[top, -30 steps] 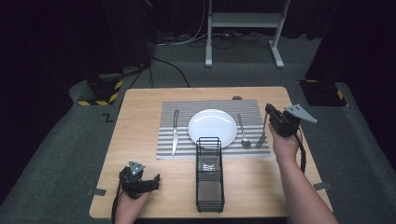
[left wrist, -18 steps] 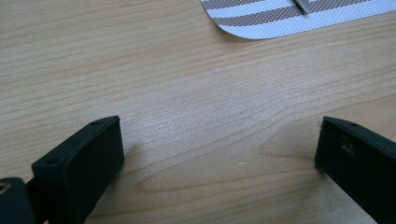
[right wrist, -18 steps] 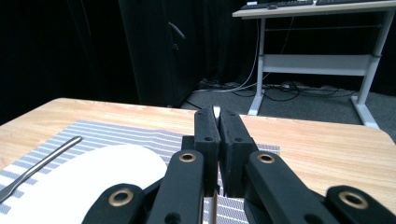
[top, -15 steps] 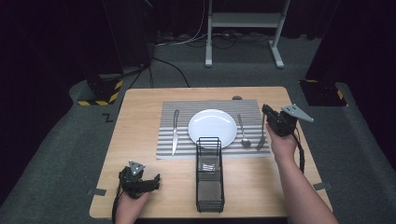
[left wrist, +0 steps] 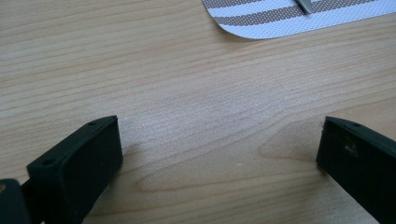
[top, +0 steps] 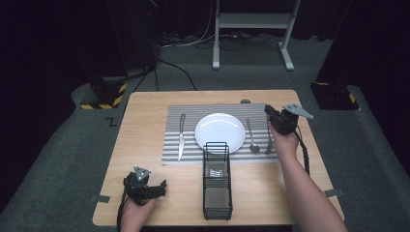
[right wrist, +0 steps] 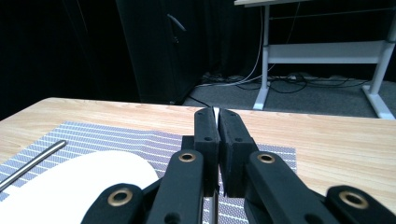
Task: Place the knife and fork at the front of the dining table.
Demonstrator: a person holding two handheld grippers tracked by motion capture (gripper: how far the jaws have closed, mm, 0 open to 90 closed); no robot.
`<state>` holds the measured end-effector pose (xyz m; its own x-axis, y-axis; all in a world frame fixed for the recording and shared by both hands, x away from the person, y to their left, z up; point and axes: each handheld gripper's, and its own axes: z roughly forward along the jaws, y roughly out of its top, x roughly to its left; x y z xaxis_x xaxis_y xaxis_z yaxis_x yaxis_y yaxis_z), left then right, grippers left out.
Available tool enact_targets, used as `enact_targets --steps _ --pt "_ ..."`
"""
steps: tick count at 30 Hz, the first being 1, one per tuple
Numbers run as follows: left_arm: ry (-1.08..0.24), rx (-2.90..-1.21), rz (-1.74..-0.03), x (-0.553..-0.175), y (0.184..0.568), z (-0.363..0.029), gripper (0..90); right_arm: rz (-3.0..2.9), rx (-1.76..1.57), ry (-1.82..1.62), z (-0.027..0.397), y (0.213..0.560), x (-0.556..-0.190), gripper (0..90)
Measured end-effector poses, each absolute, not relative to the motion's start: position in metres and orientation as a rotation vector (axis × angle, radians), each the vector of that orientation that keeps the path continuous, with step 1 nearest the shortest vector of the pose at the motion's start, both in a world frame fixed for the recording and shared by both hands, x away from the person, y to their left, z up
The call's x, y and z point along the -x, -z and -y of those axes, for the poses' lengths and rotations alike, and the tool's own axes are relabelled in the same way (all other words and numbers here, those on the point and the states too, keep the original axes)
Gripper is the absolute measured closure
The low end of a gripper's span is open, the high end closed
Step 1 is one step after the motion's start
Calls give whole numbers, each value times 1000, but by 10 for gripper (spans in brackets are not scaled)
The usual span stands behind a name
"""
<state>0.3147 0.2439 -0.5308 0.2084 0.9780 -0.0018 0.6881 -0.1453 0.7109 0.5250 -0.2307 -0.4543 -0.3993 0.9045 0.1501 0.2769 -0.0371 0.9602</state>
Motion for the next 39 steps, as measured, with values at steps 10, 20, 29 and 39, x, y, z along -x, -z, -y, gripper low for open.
enact_targets --steps 10,20,29,39 --pt "-651 -1892 -1565 -314 531 -242 5 -1698 -1305 -1474 231 464 -546 870" --pt "-651 -1891 -1565 -314 531 -242 5 -1716 -1333 -1515 233 466 -554 870" --pt "-656 -1885 -1572 -314 531 -241 6 -1772 -1256 -1528 226 451 -539 873" --pt "-664 -1879 -1581 -313 531 -240 10 -1792 -1246 -1550 238 448 -527 874"
